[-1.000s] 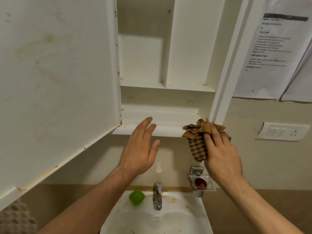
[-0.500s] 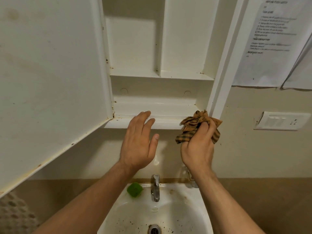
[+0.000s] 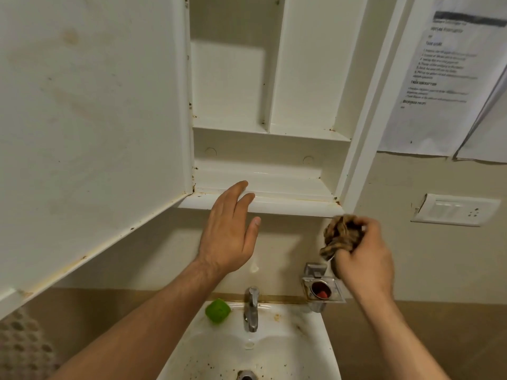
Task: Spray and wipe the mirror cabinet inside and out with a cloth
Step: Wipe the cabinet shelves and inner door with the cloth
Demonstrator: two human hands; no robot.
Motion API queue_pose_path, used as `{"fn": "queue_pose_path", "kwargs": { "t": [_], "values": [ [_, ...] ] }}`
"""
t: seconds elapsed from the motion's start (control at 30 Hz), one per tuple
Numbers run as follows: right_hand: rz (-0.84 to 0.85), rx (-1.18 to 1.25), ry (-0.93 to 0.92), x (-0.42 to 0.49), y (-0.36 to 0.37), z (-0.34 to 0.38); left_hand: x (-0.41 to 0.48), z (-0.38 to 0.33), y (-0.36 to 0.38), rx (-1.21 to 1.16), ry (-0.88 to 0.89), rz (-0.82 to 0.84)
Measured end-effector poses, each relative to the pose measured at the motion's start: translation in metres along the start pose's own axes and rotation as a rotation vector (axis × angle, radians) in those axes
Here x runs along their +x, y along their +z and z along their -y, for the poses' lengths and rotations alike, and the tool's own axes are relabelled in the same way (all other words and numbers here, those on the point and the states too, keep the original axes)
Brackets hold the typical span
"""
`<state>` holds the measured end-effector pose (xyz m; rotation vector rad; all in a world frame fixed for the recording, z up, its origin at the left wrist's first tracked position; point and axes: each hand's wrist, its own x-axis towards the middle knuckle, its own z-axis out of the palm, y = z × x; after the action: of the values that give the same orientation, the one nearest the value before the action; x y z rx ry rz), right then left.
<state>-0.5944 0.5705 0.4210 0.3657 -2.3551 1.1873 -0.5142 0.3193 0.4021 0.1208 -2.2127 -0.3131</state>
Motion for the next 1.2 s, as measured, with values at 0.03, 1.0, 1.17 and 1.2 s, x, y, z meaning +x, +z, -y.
{"fn": "queue_pose_path", "kwargs": {
  "t": [0.03,1.0,1.17,1.2],
  "values": [
    [-0.073,-0.012,-0.056,0.011,-0.006,0.004,0.001,-0.001,0.001,0.009,-0.001,-0.001],
    [0.428,-1.123,-0.546,0.081,-0.028,0.087,-0.001,-0.010,0.001,0.081,-0.006,-0.009],
    [0.429,-0.623,-0.276,0.033,-0.045,0.027,-0.004,-0.005,0.002,0.053,-0.013,-0.023],
    [0.407,-0.515,-0.244,0.017,-0.046,0.011,-0.004,-0.005,0.003,0.060,-0.007,-0.025]
  ]
}}
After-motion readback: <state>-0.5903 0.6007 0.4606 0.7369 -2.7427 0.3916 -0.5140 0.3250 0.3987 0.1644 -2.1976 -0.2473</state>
